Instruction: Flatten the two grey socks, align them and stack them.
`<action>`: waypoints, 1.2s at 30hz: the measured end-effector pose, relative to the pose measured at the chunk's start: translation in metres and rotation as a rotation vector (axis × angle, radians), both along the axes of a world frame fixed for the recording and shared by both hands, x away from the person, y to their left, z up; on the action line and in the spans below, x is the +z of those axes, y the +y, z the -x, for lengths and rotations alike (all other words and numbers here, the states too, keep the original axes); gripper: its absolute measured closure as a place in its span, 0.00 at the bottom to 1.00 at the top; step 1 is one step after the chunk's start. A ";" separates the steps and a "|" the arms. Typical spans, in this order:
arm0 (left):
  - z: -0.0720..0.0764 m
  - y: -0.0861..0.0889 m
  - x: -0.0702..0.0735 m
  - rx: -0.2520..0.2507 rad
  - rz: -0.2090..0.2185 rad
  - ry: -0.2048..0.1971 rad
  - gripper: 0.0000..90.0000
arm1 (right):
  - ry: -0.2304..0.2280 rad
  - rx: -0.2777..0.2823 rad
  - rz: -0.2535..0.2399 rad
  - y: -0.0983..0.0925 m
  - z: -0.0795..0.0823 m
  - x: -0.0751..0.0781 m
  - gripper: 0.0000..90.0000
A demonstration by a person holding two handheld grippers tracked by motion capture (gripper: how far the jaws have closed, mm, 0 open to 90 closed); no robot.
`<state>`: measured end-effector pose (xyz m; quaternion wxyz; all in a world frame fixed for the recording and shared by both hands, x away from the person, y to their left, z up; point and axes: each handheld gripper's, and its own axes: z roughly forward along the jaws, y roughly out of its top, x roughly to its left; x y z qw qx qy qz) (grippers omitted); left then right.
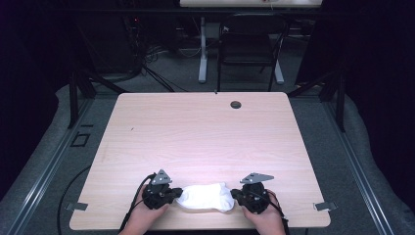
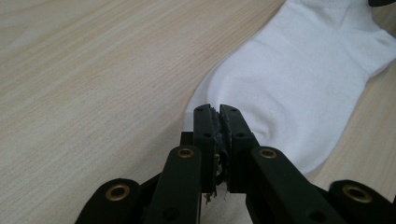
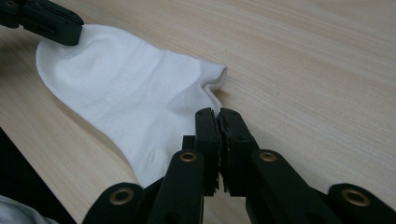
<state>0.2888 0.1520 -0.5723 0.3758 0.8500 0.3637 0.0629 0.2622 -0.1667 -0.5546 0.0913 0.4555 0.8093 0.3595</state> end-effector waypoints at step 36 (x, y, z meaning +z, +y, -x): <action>0.015 -0.009 0.000 -0.064 -0.003 -0.021 0.70 | -0.054 0.095 0.034 0.018 0.007 -0.005 0.84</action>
